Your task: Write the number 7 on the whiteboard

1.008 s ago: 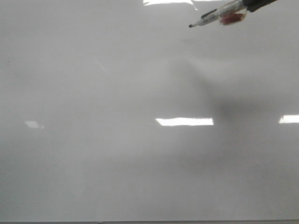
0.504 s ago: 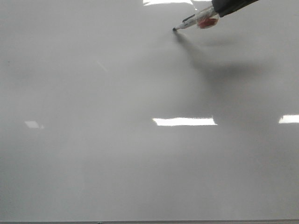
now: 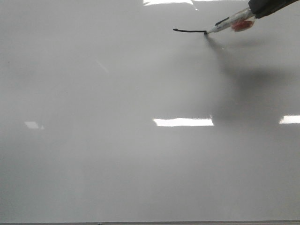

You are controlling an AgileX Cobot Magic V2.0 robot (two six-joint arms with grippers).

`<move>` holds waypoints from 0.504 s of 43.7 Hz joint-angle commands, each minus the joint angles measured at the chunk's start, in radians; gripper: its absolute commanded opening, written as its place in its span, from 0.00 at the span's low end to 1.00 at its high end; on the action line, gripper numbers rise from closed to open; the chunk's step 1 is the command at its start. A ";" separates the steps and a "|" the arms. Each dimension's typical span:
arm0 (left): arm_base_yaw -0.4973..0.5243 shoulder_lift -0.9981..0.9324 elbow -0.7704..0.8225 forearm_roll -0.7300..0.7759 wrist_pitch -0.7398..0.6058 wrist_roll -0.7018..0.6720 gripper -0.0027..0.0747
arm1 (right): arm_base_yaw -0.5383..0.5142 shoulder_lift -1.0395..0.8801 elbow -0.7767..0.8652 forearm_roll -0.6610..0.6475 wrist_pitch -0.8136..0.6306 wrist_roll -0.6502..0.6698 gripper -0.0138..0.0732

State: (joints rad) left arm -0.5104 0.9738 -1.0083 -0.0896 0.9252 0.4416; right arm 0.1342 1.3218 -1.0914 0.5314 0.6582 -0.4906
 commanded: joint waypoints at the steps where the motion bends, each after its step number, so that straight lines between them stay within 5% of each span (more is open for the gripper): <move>1: 0.002 -0.012 -0.028 -0.015 -0.067 -0.011 0.53 | 0.035 0.011 0.018 -0.003 -0.006 -0.015 0.09; 13: 0.002 -0.012 -0.028 -0.015 -0.079 -0.009 0.53 | 0.078 -0.013 0.092 0.015 -0.017 -0.050 0.09; 22: -0.055 0.002 -0.028 -0.123 -0.088 0.145 0.54 | 0.179 -0.179 0.091 0.050 0.229 -0.309 0.09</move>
State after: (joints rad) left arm -0.5352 0.9738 -1.0083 -0.1347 0.8997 0.5217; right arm 0.2751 1.2210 -0.9689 0.5373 0.8125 -0.6744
